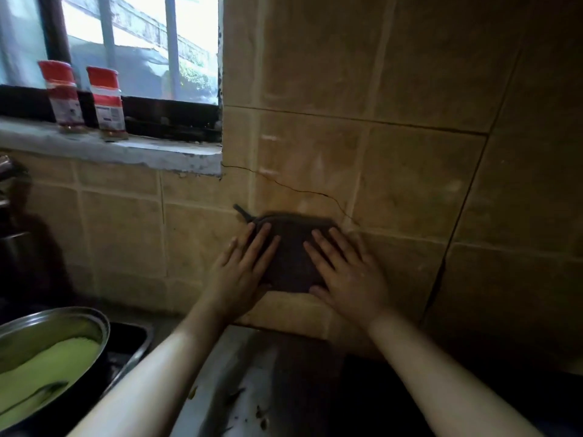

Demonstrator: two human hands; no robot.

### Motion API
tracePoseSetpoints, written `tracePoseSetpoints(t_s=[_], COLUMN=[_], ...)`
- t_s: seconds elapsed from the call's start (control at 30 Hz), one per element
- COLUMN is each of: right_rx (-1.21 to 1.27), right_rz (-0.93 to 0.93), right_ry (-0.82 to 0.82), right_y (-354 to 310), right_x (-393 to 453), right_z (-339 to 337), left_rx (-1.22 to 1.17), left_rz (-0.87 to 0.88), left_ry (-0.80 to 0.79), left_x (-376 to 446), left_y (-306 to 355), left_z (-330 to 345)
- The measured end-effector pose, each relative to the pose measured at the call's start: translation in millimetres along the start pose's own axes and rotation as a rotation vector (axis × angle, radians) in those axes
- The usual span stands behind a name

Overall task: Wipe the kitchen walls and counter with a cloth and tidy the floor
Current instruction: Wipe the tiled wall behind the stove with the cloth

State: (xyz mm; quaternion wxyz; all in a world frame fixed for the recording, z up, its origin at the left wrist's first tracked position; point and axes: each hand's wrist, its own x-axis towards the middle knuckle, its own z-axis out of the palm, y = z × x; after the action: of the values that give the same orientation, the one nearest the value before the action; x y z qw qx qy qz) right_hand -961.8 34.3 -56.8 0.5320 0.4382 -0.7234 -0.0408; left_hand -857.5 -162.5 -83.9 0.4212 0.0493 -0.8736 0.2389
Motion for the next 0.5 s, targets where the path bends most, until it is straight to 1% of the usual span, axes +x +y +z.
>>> tracePoseSetpoints(t_s=[0.13,0.33,0.5], right_rx=[-0.027,-0.020,-0.056], right_rz=[-0.050,-0.110,-0.172], right_ry=[-0.017,-0.052,-0.006], right_y=[-4.9,2.9,21.8], right_x=[-7.4,-14.2,-28.1], right_z=[5.0,0.0,-0.7], left_rx=[-0.002,-0.056,-0.099], left_rz=[0.003,-0.065,-0.074], left_ry=[-0.021,-0.055,-0.030], left_x=[-11.5,-21.9,-19.9], left_y=[2.1,20.6,45.8], left_z=[5.6,10.8,10.1])
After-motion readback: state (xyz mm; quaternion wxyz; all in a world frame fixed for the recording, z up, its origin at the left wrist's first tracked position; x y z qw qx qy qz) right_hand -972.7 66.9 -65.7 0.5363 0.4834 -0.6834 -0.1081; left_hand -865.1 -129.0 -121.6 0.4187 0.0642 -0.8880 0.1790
